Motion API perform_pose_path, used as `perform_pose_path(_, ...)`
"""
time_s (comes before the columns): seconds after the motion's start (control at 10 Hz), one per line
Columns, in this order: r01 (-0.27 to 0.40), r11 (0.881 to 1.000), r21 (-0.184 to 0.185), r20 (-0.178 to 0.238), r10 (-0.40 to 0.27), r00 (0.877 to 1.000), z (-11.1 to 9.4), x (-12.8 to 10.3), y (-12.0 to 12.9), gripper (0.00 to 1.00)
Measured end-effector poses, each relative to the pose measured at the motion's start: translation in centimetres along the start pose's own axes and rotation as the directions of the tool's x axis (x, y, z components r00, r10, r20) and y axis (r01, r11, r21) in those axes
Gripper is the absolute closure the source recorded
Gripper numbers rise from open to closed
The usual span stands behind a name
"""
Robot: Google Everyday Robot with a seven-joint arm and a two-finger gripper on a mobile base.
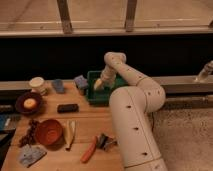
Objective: Place fork in plastic cup
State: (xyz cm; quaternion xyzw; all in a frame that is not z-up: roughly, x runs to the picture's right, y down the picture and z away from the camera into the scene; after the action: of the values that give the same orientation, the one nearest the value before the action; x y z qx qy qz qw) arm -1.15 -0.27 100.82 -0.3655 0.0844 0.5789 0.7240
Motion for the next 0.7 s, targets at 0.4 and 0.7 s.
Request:
perform_pose_path(0.4,-0.001,1.000,-0.002,-0.005,0.001,1.000,0.15,0.42,-0.26,0.83)
perform_pose_path(0.7,-0.014,1.000,-0.004,0.002,0.014,1.000,-0.08,0.55,-0.54,1.00)
